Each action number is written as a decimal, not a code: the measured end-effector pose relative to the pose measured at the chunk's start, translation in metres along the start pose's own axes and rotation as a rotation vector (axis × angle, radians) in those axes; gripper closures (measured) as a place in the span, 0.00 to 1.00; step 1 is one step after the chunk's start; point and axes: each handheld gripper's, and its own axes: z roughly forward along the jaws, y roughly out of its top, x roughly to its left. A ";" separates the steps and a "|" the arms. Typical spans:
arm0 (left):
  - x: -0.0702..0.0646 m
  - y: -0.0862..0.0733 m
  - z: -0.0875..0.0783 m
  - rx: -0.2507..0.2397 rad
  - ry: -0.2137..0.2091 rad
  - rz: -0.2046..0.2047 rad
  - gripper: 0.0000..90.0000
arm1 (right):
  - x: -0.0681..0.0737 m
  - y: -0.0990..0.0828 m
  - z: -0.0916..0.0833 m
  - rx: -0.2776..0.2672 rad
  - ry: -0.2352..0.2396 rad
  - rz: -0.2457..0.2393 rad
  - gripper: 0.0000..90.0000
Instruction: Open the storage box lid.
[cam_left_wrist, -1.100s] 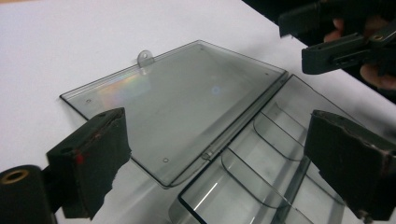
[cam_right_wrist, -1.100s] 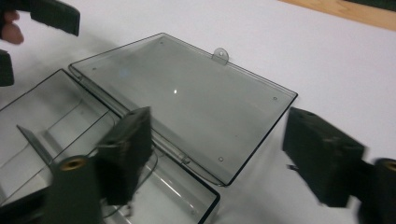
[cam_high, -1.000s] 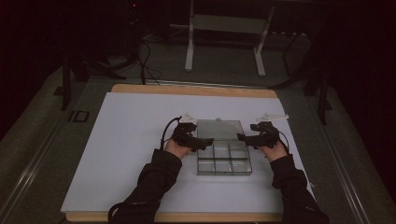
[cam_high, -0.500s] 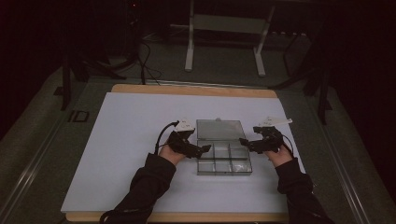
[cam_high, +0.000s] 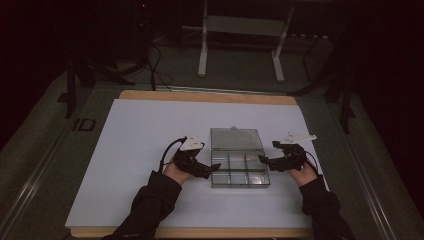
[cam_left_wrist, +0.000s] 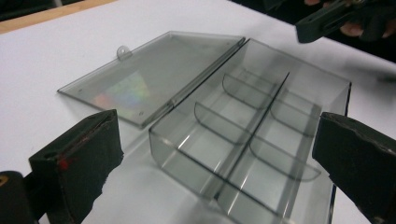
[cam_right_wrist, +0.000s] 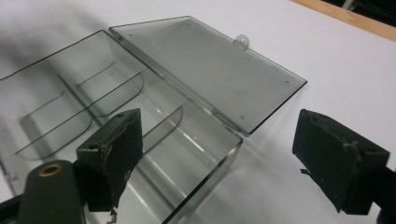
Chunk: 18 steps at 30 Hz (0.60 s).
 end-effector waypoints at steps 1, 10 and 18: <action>0.000 -0.001 -0.001 0.000 0.001 -0.001 0.03 | 0.001 -0.001 -0.001 -0.001 0.005 -0.009 0.18; -0.006 -0.012 -0.013 0.004 0.008 -0.001 0.03 | 0.004 -0.014 -0.009 -0.001 0.015 -0.024 0.18; -0.013 -0.021 -0.018 0.021 0.015 0.017 0.03 | 0.006 -0.029 -0.017 0.000 0.007 -0.021 0.18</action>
